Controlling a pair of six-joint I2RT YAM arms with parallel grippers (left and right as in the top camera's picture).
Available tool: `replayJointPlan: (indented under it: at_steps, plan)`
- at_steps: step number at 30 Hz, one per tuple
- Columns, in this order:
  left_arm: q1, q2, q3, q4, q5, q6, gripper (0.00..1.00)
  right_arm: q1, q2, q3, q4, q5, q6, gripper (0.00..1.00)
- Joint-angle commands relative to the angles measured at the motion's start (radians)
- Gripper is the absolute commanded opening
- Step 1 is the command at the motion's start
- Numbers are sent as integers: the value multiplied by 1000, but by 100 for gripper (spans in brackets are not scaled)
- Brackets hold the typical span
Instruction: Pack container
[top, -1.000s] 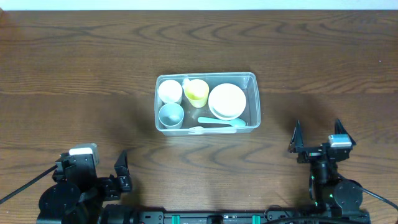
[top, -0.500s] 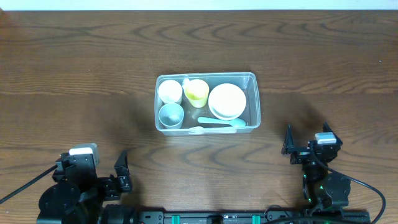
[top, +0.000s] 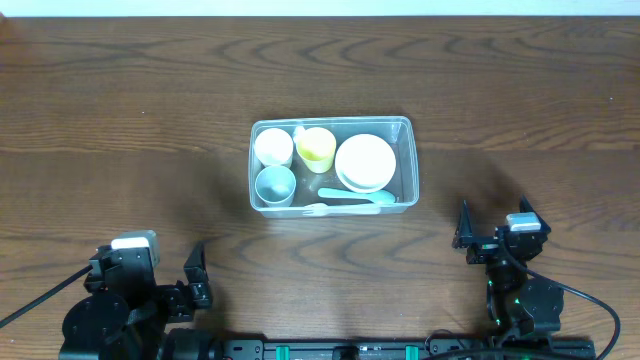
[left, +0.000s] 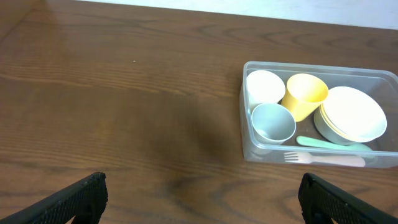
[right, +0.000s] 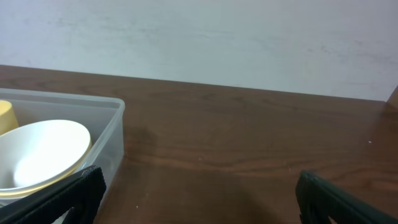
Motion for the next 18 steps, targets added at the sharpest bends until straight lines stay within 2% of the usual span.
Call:
replayJointPlan:
  at_steps: [1,11,14,18]
  plan:
    - [-4,-1,-3,2,-8,-10,98,10,-6,0,-6,-7,-4,99]
    - [0,-4,-11,-37,-12,13,98,10,-6,0,-6,-7,-4,99]
    - [15,-27,-64,-24,-3,13,98,10,-6,0,-6,-7,-4,99]
    - [31,-124,-227,77,-1,13,98,10,-6,0,-6,-7,-4,99]
